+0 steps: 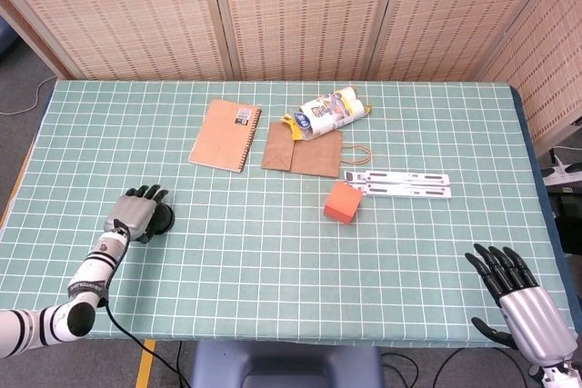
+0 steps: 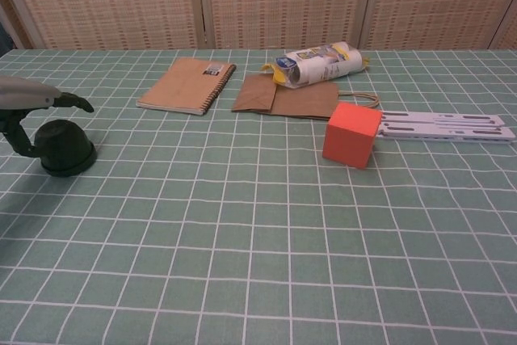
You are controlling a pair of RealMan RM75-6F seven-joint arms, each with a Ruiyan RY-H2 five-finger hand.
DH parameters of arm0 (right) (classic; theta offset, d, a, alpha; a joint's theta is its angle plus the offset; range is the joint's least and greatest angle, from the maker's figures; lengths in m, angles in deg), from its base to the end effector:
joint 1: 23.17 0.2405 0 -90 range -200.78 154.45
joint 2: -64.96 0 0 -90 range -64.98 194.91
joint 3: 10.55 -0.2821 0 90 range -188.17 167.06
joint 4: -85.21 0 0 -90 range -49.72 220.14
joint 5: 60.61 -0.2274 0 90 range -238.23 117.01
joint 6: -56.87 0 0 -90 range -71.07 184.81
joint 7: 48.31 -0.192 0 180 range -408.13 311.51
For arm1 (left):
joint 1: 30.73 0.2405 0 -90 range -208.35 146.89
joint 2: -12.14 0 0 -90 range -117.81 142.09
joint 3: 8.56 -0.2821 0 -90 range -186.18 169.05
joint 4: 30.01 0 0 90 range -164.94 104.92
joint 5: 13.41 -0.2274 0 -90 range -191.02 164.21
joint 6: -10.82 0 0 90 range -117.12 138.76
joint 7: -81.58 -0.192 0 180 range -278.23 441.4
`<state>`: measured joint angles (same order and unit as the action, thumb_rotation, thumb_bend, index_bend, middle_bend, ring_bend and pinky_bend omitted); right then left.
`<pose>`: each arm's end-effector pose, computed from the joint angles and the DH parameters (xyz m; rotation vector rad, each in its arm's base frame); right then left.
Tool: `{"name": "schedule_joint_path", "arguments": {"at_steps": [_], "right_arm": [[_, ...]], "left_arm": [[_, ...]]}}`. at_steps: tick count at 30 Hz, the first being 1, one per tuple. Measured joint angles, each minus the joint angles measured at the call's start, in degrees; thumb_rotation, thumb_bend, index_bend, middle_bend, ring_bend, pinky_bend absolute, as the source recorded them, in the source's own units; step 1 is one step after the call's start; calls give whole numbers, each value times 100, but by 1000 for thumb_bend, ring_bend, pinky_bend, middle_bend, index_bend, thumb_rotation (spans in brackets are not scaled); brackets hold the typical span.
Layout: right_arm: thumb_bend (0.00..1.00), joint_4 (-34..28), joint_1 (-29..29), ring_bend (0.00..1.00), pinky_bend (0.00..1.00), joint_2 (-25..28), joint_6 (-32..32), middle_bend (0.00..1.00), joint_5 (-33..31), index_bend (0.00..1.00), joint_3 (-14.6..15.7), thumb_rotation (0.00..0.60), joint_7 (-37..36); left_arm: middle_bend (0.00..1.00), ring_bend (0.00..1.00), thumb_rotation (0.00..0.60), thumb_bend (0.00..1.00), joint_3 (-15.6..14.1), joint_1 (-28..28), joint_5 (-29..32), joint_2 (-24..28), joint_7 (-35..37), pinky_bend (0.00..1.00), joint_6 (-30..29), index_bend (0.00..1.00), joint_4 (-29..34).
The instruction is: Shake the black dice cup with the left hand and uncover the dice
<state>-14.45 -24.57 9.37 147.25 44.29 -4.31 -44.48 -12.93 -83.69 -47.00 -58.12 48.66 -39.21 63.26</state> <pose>-0.2971 -0.1539 0.1583 1.6485 -0.8452 0.9022 -0.2486 0.4190 0.0293 -1.8338 -0.9587 -0.3311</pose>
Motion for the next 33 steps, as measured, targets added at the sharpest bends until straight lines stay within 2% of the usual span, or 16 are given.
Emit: {"name": "schedule_joint_path", "arguments": {"at_steps": [6, 13, 24, 27, 30, 33], "right_arm": [[79, -1, -3, 0, 0, 15, 18, 0, 53, 0, 24, 600, -37], [79, 7, -24, 0, 0, 34, 76, 0, 59, 0, 21, 600, -82], [80, -12, -15, 0, 0, 17, 26, 0, 37, 0, 14, 600, -21], [80, -13, -15, 0, 0, 20, 25, 0, 41, 0, 17, 600, -25], [80, -13, -16, 0, 0, 25, 27, 0, 38, 0, 17, 600, -36], [80, -17, -15, 0, 0, 30, 22, 0, 28, 0, 15, 600, -44]], "left_arm": [[0, 0, 600, 433, -122, 60, -189, 48, -365, 112, -286, 0, 129], [0, 12, 600, 434, -187, 52, 221, -147, -881, 114, -418, 2, -90], [0, 31, 600, 434, -96, 88, 78, -176, -883, 138, -347, 20, -99], [34, 54, 600, 433, -100, 77, 118, -221, -962, 149, -327, 53, -159], [106, 78, 600, 429, -91, 78, 157, -281, -990, 152, -321, 131, -249], [123, 83, 600, 424, -95, 96, 127, -338, -1041, 156, -362, 183, -332]]}}
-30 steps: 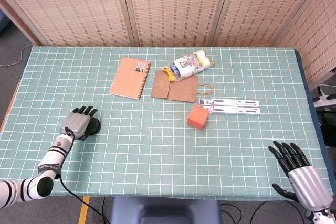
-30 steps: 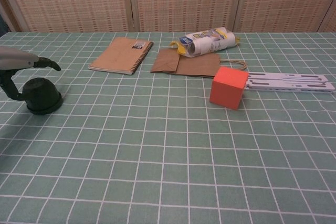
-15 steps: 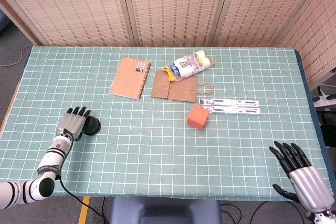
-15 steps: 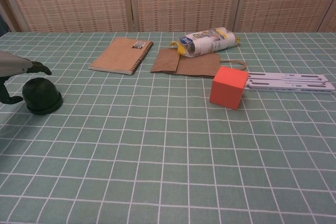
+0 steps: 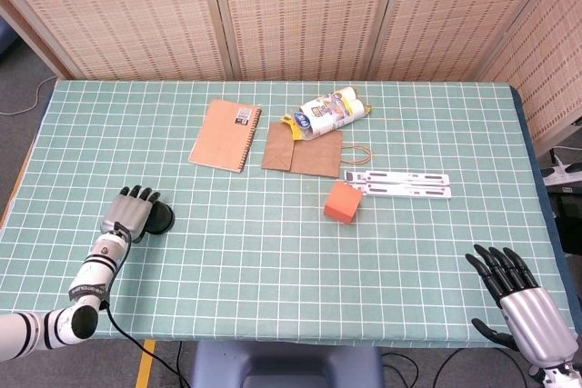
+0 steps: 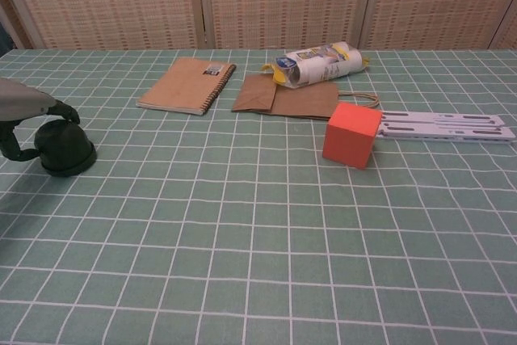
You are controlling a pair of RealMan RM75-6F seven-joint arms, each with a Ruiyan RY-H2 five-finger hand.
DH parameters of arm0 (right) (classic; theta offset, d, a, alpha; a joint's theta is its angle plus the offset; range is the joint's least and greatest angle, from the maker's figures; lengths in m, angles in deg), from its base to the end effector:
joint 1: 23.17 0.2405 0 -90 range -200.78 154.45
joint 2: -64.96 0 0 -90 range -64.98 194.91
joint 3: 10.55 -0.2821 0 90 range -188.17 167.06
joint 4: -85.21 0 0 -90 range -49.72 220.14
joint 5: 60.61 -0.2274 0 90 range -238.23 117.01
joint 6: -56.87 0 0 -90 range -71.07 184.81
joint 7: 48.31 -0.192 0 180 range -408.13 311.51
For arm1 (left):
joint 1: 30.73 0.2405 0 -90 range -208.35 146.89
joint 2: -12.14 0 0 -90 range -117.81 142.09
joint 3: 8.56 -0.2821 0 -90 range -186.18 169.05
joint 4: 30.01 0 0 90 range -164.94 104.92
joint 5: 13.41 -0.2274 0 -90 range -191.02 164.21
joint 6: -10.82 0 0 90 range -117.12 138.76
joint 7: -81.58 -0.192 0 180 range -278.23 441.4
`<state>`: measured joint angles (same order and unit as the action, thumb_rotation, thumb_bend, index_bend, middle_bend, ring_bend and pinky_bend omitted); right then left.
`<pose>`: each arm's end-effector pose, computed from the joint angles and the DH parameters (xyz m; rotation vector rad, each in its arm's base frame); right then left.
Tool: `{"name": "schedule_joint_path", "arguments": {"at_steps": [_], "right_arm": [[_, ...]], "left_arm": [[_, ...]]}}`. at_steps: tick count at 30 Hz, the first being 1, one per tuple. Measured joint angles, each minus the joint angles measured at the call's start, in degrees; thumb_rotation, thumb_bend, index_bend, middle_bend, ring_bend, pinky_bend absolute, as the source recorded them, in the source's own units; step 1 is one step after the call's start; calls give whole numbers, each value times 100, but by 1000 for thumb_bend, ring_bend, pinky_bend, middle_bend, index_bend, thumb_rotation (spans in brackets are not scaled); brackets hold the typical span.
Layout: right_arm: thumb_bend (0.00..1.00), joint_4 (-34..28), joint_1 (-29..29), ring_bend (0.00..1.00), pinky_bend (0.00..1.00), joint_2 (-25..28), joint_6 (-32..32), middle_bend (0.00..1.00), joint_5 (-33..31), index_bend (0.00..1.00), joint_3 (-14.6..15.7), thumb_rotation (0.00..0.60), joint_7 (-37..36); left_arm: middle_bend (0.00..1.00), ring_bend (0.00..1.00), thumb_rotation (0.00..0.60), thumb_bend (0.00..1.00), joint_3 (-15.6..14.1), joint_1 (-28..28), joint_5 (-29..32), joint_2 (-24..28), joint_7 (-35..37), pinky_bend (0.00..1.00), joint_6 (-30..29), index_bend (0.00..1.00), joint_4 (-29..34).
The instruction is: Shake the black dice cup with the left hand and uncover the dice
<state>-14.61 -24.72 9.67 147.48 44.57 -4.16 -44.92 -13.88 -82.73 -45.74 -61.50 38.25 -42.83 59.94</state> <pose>-0.2964 -0.1524 0.1597 1.6479 -0.8505 0.9076 -0.2643 0.4206 0.0236 -1.8421 -0.7830 -0.2079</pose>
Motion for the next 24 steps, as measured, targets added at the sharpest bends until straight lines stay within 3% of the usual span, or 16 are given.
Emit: {"name": "schedule_joint_path", "arguments": {"at_steps": [12, 20, 24], "right_arm": [[80, -8, -1, 0, 0, -13, -17, 0, -9, 0, -3, 600, 37], [79, 0, -2, 0, 0, -12, -1, 0, -14, 0, -12, 600, 13], [80, 1, 4, 0, 0, -19, -23, 0, -23, 0, -15, 600, 35]], "left_arm": [[153, 123, 600, 417, 48, 91, -151, -84, 41, 189, 8, 257, -110], [268, 187, 600, 422, 156, 274, -651, -121, 463, 222, -19, 398, -247], [290, 196, 600, 423, 235, 364, -909, -41, 663, 225, -57, 423, -204]]}}
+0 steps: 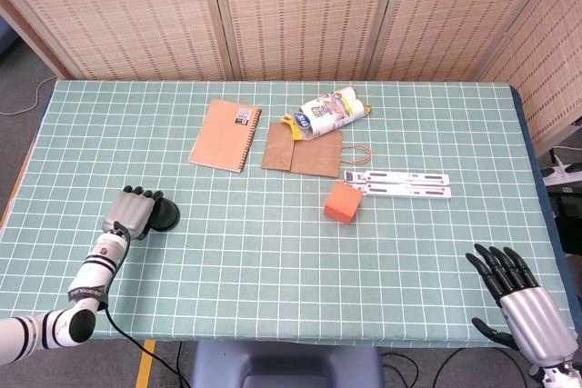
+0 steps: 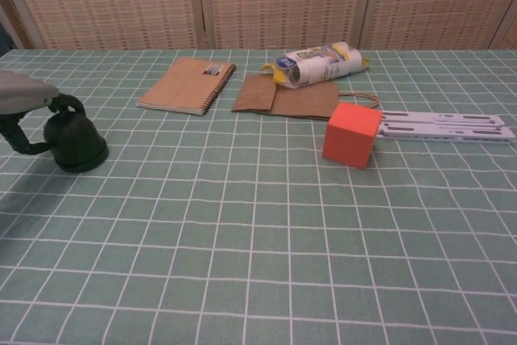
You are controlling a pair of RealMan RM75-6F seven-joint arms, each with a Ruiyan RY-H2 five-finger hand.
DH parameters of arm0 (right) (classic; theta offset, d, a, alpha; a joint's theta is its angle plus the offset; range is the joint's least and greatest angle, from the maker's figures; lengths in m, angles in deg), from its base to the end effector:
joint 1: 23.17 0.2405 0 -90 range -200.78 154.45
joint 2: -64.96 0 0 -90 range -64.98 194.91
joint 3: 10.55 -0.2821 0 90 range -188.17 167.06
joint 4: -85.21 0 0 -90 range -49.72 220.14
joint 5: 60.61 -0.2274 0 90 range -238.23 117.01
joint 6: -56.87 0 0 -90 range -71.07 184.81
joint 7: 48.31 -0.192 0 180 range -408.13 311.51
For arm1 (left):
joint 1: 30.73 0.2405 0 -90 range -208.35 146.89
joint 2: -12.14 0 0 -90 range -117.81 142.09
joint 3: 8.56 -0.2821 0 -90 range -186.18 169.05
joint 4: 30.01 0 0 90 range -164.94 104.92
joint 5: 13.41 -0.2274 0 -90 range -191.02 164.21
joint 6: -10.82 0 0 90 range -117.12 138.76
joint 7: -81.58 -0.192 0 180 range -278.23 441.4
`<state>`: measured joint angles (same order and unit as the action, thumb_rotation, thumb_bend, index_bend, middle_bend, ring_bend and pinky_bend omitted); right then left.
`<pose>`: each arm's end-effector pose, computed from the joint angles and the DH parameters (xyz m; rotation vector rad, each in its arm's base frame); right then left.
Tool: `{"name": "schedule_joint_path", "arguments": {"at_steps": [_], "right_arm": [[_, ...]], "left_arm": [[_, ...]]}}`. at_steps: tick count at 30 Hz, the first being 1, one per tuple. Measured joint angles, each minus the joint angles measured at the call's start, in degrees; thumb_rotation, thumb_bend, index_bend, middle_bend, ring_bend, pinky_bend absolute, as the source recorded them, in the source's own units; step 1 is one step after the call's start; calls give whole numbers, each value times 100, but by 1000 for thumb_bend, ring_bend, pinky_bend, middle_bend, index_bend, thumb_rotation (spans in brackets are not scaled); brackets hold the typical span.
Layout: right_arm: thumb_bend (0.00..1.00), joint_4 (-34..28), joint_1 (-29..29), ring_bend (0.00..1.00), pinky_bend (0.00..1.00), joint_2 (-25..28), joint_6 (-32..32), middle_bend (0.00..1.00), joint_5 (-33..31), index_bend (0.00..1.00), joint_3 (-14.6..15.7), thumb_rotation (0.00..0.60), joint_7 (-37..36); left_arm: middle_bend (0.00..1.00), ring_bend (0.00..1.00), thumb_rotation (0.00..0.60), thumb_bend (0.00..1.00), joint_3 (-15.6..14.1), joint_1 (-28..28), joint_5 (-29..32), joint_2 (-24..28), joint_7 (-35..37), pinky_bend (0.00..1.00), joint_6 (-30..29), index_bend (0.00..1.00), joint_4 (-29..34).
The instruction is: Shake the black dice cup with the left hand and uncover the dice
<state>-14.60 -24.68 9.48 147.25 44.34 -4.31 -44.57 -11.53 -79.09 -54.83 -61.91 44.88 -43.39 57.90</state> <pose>-0.2968 -0.1533 0.1587 1.6472 -0.8483 0.9030 -0.2609 0.4221 0.0265 -1.8314 -0.7813 -0.3381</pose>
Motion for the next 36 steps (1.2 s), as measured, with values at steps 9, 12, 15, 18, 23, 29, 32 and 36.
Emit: {"name": "schedule_joint_path", "arguments": {"at_steps": [9, 12, 15, 18, 23, 29, 32, 36], "right_arm": [[80, -4, -8, 0, 0, 3, 9, 0, 19, 0, 6, 600, 44], [80, 0, -14, 0, 0, 12, 23, 0, 18, 0, 2, 600, 49], [80, 3, -12, 0, 0, 17, 17, 0, 14, 0, -1, 600, 58], [80, 6, -6, 0, 0, 22, 2, 0, 16, 0, 3, 600, 64], [80, 4, -10, 0, 0, 29, 21, 0, 30, 0, 4, 600, 51], [80, 2, -8, 0, 0, 14, 5, 0, 31, 0, 7, 600, 57], [80, -4, -4, 0, 0, 7, -12, 0, 37, 0, 13, 600, 68], [79, -5, -5, 0, 0, 6, -9, 0, 38, 0, 14, 600, 70]], "left_arm": [[287, 202, 600, 421, 148, 142, -169, 260, 257, 231, -5, 432, 171], [286, 203, 600, 422, 181, 180, -130, 323, 269, 234, -19, 437, 119], [276, 203, 600, 421, 188, 202, 12, 352, 251, 241, 16, 435, 28], [274, 203, 600, 422, 193, 222, 218, 349, 216, 242, 73, 434, -184], [266, 203, 600, 421, 141, 267, 605, 191, 67, 231, 241, 403, -784], [190, 157, 600, 419, 82, 347, 823, -67, -3, 211, 566, 259, -1239], [78, 72, 600, 418, 88, 368, 822, -84, 16, 210, 611, 100, -1223], [3, 5, 600, 418, 113, 381, 788, -61, 51, 209, 617, 3, -1162]]}}
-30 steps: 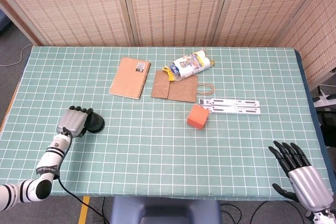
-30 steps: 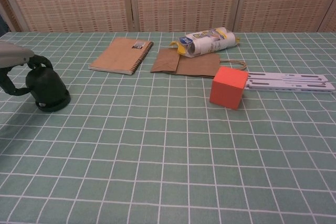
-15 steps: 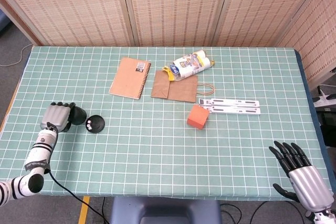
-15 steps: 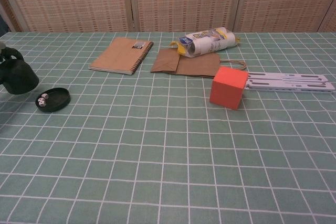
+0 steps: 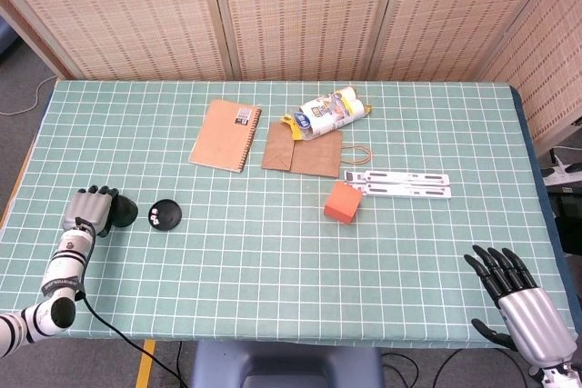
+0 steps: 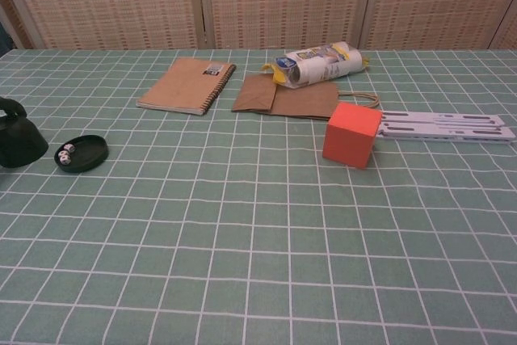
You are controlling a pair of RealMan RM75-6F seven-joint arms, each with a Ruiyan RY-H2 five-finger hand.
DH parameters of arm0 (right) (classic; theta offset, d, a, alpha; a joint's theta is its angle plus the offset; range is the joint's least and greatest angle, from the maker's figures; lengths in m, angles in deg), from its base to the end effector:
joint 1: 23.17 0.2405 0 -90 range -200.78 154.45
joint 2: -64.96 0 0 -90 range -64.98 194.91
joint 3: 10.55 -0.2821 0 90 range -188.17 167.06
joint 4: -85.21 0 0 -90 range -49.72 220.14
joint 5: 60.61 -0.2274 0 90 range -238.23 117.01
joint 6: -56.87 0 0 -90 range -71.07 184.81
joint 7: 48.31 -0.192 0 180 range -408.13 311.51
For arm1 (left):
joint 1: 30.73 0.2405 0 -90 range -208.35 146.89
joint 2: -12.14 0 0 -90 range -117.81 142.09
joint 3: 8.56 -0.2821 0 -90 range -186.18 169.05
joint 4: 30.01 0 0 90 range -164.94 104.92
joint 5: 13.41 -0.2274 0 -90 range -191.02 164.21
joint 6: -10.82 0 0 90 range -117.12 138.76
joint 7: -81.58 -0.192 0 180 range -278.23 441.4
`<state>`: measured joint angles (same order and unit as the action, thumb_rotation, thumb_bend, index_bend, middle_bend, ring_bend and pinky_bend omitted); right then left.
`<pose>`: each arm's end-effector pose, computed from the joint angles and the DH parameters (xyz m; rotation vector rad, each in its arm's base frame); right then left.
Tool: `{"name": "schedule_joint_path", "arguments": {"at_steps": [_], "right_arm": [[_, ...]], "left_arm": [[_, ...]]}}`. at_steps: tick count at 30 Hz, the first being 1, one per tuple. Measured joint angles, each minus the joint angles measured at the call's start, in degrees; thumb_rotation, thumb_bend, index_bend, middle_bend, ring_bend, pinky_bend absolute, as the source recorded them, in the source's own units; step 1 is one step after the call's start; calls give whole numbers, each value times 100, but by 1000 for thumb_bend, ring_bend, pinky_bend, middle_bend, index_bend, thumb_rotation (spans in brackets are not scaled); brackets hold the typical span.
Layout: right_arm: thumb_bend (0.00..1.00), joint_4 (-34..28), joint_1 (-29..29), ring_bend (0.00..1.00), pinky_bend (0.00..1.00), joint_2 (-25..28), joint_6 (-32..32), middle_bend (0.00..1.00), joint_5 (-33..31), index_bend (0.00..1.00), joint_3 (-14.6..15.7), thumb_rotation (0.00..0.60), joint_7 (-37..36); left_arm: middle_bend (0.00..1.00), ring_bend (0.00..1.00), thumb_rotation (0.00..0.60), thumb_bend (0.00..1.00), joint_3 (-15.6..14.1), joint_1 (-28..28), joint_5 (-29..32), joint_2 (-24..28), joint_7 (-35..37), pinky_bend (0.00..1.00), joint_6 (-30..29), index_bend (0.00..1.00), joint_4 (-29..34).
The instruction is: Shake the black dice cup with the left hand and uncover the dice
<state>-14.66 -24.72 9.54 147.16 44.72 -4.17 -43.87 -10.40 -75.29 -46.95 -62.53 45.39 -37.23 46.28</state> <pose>-0.2960 -0.1522 0.1578 1.6576 -0.8388 0.8955 -0.3433 0.4344 0.0595 -1.6485 -0.8937 -0.1785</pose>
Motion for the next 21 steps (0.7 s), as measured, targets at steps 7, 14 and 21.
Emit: {"name": "schedule_joint_path", "arguments": {"at_steps": [7, 14, 21], "right_arm": [[80, 4, -4, 0, 0, 22, 32, 0, 61, 0, 29, 600, -67], [79, 7, 2, 0, 0, 32, 12, 0, -1, 0, 20, 600, -125], [79, -53, 34, 0, 0, 20, -174, 0, -144, 0, 7, 600, -4]], "left_arm": [[0, 0, 600, 425, 72, 63, -194, 211, 108, 183, -205, 0, 434], [0, 0, 600, 419, 217, 437, -1115, 640, 1044, 144, -648, 0, 1284], [0, 0, 600, 419, -238, 1674, -4106, 944, 2480, 70, -2321, 0, 1787]]}}
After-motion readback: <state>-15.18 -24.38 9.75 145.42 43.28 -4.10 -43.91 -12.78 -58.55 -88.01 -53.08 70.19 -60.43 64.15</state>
